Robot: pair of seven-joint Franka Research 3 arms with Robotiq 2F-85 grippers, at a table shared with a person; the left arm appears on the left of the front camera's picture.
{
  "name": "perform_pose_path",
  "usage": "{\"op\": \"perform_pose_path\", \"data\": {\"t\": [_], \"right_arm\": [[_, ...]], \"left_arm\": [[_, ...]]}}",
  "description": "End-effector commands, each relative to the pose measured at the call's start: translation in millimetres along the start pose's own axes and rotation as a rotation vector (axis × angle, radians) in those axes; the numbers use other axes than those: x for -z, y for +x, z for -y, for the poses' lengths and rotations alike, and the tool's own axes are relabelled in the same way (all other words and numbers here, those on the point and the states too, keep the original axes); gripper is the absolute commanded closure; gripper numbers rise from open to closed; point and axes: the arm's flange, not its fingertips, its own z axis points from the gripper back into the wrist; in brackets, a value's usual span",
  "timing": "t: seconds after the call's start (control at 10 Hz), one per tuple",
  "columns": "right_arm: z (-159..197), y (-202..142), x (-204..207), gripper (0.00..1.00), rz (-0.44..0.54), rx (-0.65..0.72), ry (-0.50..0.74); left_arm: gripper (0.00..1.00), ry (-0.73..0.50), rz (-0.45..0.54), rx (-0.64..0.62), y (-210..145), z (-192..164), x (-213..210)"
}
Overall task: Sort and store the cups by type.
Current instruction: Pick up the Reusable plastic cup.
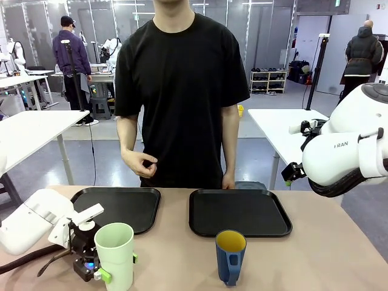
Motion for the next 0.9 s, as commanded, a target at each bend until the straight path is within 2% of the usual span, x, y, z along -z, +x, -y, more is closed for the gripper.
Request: {"op": "perform_pose_path", "data": {"t": [0.0,0.4,0.7,0.8], "right_arm": [[0.5,0.1,-0.3,0.00,0.001,-0.002,-0.006],[0.5,0.1,-0.3,0.00,0.001,-0.002,-0.006],[0.5,0.1,-0.3,0.00,0.001,-0.002,-0.006],[0.5,0.1,-0.3,0.00,0.001,-0.002,-0.006]], "left_arm": [[0.49,0.082,-0.022,0.084,7.4,25.7,-3.1],[0.49,0.192,-0.013,0.167,50.1,53.0,-17.7],[0.49,0.272,-0.003,0.190,65.2,60.6,-28.9],[0.49,0.212,-0.029,0.120,85.5,27.3,-38.0]]}}
